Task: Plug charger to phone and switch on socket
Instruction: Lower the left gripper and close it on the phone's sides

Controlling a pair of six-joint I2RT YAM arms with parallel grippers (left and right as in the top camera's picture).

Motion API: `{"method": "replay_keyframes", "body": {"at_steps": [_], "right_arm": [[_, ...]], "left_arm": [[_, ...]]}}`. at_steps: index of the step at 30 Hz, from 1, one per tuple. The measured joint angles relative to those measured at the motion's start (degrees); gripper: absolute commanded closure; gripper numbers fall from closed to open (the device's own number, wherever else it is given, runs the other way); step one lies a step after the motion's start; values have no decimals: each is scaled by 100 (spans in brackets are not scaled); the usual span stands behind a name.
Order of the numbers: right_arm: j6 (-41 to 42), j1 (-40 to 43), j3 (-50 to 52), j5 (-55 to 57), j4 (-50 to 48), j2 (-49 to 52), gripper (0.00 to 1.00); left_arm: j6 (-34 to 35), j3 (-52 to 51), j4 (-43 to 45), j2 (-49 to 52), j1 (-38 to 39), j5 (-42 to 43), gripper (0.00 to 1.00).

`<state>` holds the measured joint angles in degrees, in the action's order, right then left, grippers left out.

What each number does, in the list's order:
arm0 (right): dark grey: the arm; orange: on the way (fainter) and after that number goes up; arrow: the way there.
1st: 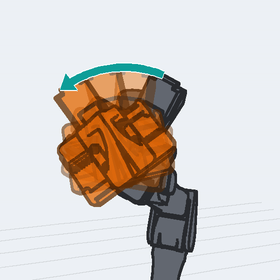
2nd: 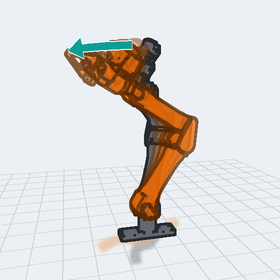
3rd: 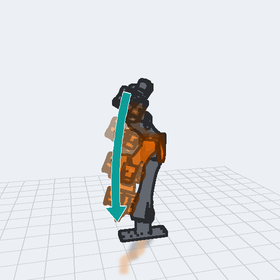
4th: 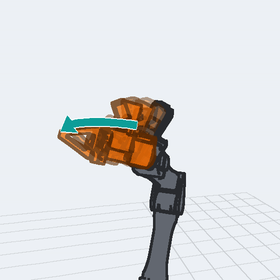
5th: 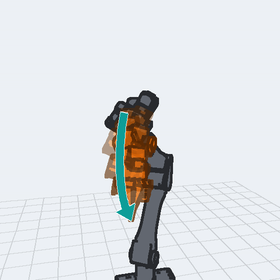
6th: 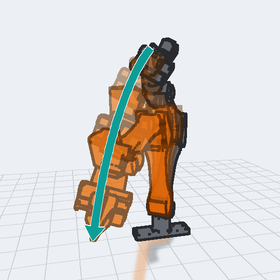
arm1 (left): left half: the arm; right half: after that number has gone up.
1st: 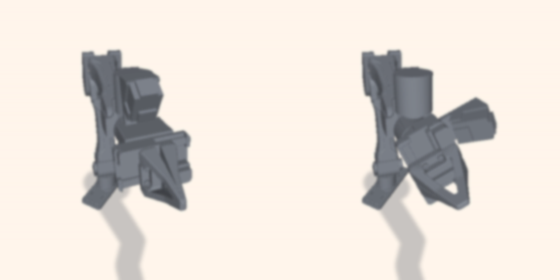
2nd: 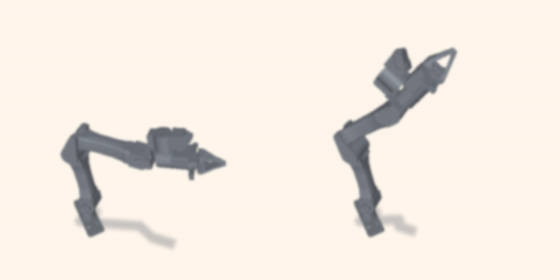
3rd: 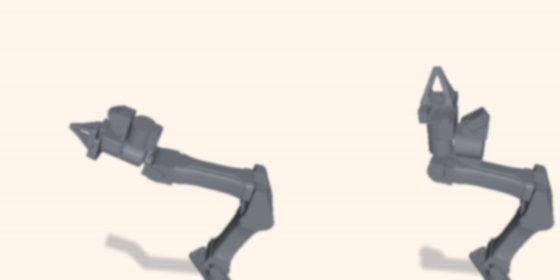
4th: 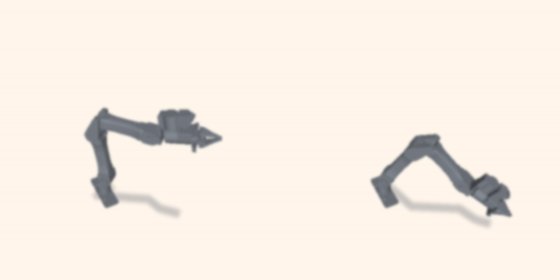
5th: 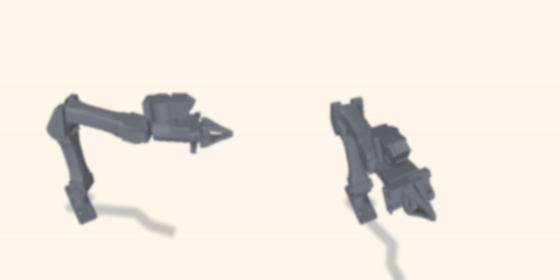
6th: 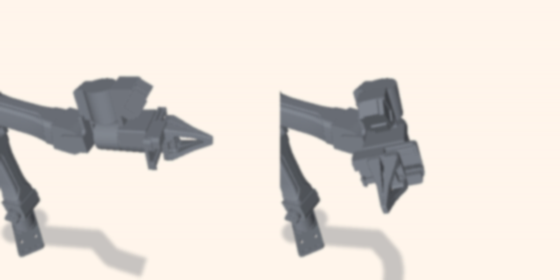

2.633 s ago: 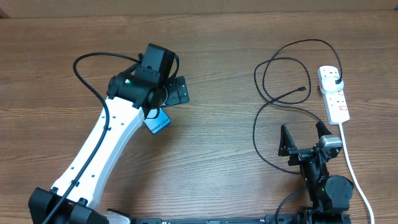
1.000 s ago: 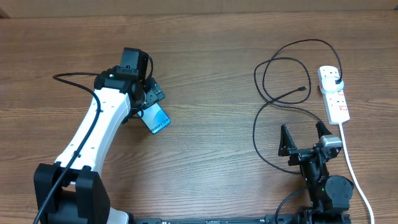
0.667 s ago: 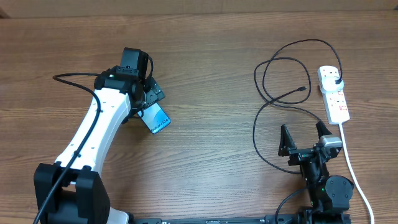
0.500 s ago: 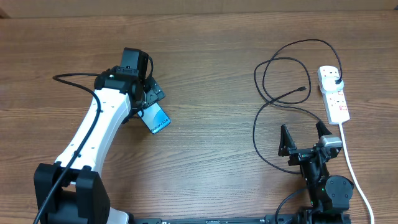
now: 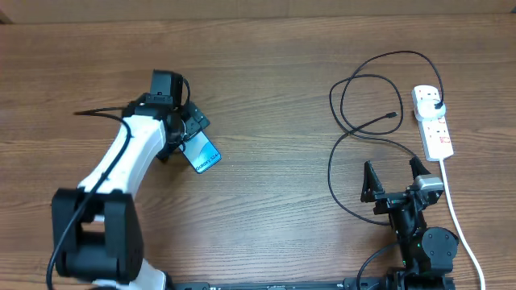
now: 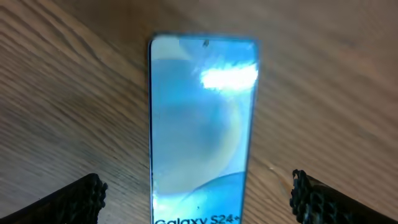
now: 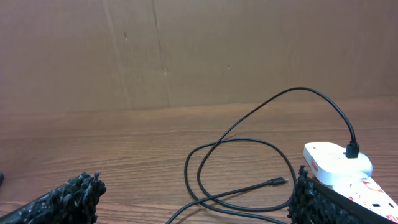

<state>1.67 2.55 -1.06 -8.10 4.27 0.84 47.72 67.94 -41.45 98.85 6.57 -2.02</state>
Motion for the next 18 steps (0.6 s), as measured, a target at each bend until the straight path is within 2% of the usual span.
{"method": "replay_keyframes", "body": {"at_steps": [6,14,18], "right_arm": [[0,-2,0,2,0,0,0],[0,0,0,0,4,0,0],[-2,0,0,0,2,0,0]], "left_arm": [[0,317,24,1056,-35,553,0],[20,444,50,1309,-35,658,0],[11,455,52,1320,-35,651,9]]}}
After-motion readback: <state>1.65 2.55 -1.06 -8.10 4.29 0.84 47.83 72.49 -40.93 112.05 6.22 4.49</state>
